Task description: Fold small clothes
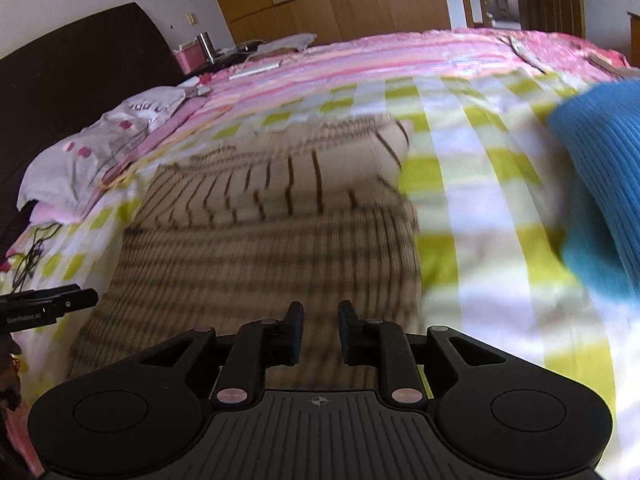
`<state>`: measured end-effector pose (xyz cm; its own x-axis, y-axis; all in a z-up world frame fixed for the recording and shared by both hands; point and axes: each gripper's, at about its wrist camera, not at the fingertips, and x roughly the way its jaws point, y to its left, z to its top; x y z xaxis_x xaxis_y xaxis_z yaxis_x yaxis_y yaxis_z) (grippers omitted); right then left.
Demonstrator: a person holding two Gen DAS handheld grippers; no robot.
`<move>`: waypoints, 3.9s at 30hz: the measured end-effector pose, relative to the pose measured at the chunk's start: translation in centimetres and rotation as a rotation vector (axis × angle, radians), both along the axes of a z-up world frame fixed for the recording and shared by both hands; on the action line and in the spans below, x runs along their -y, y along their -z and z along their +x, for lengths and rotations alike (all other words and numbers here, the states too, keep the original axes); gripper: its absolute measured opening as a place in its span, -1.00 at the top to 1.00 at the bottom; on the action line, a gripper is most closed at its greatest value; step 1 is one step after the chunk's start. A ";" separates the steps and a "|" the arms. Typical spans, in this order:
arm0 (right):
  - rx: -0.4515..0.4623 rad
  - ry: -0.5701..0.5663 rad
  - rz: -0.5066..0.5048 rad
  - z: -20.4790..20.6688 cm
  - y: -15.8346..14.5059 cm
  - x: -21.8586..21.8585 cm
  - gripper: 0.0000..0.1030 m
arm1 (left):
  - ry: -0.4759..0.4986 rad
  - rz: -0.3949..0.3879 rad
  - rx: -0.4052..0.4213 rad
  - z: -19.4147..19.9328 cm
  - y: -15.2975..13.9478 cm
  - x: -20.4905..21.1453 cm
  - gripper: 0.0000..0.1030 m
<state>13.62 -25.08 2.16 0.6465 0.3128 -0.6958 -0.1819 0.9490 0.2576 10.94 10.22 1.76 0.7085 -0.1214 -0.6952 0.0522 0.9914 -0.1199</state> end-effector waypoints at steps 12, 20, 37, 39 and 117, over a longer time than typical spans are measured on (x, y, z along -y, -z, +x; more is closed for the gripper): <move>-0.028 0.073 0.006 -9.7 -0.1 2.5 0.40 | 0.008 -0.045 -0.112 -8.4 1.5 1.3 -0.15; -0.109 0.115 0.003 -12.0 1.5 3.8 0.39 | 0.002 -0.059 -0.145 -9.6 1.9 1.5 -0.15; -0.182 0.114 0.130 -11.3 3.2 4.2 0.35 | 0.029 -0.183 -0.130 -8.6 2.3 1.4 -0.02; -0.178 0.111 0.159 -11.5 3.3 4.3 0.35 | 0.024 -0.233 -0.114 -8.6 2.1 1.1 0.07; 0.133 0.238 0.349 15.9 -0.4 2.2 0.27 | -0.094 -0.321 0.108 14.3 0.1 -4.2 0.21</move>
